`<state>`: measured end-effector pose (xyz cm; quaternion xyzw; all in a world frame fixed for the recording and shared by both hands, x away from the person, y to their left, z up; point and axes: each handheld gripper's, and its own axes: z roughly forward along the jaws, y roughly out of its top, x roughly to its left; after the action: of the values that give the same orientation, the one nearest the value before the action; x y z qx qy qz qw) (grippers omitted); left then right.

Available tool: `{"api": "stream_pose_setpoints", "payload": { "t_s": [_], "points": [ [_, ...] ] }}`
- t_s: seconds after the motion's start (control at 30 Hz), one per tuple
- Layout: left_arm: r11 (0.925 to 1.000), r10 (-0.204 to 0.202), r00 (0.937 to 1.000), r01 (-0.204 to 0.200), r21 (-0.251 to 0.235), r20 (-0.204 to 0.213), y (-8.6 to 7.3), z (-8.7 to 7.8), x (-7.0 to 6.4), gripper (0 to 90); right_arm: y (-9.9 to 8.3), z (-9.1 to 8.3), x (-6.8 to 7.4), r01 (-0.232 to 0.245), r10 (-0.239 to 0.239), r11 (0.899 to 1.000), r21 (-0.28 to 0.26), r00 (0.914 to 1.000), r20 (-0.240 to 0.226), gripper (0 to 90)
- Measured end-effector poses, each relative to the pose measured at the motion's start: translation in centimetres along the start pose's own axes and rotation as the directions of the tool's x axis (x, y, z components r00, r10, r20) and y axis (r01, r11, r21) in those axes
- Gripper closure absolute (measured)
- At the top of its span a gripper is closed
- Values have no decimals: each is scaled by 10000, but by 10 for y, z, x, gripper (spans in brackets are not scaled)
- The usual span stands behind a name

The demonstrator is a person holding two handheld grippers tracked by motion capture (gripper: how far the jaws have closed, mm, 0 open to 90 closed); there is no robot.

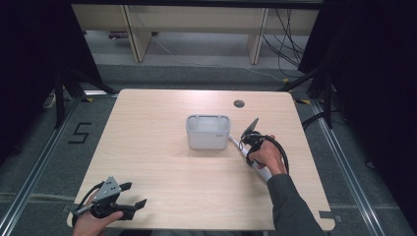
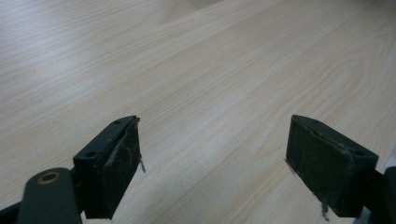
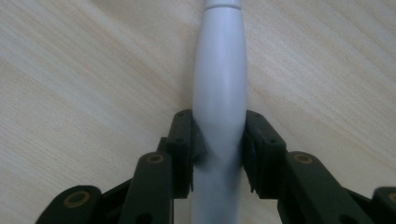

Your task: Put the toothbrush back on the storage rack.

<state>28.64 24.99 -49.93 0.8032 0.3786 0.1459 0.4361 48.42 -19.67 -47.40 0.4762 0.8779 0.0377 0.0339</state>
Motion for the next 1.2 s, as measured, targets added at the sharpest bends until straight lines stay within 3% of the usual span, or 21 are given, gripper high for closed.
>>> {"api": "stream_pose_setpoints", "payload": {
  "t_s": [0.17, 0.27, 0.37, 0.4, 0.43, 0.47, 0.67, 0.7, 0.73, 0.77, 0.83, 0.87, 0.9, 0.93, 1.0, 1.03, 1.07, 1.1, 1.13, 1.17, 1.2],
  "points": [
    [10000, -27, 10000, 27, -44, 6, 0, 0, -1, 174, 0, 0, -2, 58, -56, 9999, 84, 9998, -212, 663],
    [10000, 0, 10000, 0, -3, -11, 0, 0, 0, 174, -2, 0, -3, 170, -170, 9999, 11, 9998, -82, 664],
    [10000, -14, 10000, 14, -48, -30, 0, 0, 0, 174, -7, -4, -7, 40, -42, 9997, -261, 10000, -70, 665],
    [10000, 72, 9999, -71, 51, -127, 0, 0, 1, 174, -8, -6, -6, -235, 234, 9993, -284, 9997, -52, 665],
    [9999, 103, 9998, -102, 62, -146, 0, 0, 1, 174, -10, -8, -7, -114, 110, 9997, -238, 9998, -158, 665],
    [9999, -75, 10000, 74, -115, -32, 0, 0, 0, 175, -12, -10, -7, -240, 235, 9989, -409, 9996, -131, 665],
    [9998, -112, 9999, 111, -159, -65, 1, 0, 0, 175, -24, -29, -14, -395, 373, 9924, -1166, 9991, -213, 665],
    [9997, -131, 9998, 128, -227, -163, 0, 0, 0, 175, -26, -34, -20, 192, -227, 9866, -1617, 9995, -198, 665],
    [9999, -69, 9999, 68, -85, -78, 0, 0, 1, 176, -28, -39, -21, 67, -114, 9833, -1817, 9996, -251, 665],
    [9999, -70, 9999, 69, -94, -81, 0, 0, 1, 176, -31, -44, -20, -536, 488, 9825, -1786, 9983, -312, 665],
    [9999, -55, 9999, 54, -102, -88, 1, 0, 1, 176, -35, -54, -23, -656, 597, 9791, -1924, 9976, -361, 665],
    [9999, -31, 9999, 31, -98, -96, 1, 0, 1, 176, -35, -57, -25, -628, 533, 9696, -2363, 9975, -462, 665],
    [9999, -49, 9999, 47, -104, -100, 0, 0, 1, 176, -37, -61, -25, -851, 765, 9628, -2565, 9961, -434, 665],
    [9999, -60, 9999, 59, -104, -89, 0, 0, 1, 176, -39, -67, -29, -862, 741, 9454, -3142, 9960, -503, 665],
    [9999, -54, 9999, 53, -110, -103, 0, 0, 1, 176, -40, -70, -27, -1094, 953, 9426, -3155, 9936, -599, 665],
    [9999, -49, 10000, 48, -101, -85, 1, 0, 1, 176, -41, -76, -30, -1101, 901, 9249, -3640, 9934, -716, 665],
    [9999, -72, 9999, 71, -104, -76, 1, 0, 1, 176, -41, -76, -30, -1101, 901, 9249, -3640, 9934, -716, 665],
    [9999, -92, 9999, 91, -118, -103, 0, 0, 1, 176, -42, -77, -33, -751, 546, 9129, -4013, 9966, -622, 665],
    [9999, -81, 9999, 80, -117, -102, 0, 0, 1, 176, -42, -79, -33, -939, 715, 9024, -4206, 9951, -688, 665],
    [9999, -60, 9999, 59, -93, -86, 1, 0, 1, 176, -43, -83, -32, -1115, 831, 8854, -4512, 9931, -823, 665],
    [9999, -62, 10000, 61, -110, -74, 1, 0, 1, 176, -43, -83, -32, -1115, 831, 8854, -4512, 9931, -823, 665]
  ]
}}
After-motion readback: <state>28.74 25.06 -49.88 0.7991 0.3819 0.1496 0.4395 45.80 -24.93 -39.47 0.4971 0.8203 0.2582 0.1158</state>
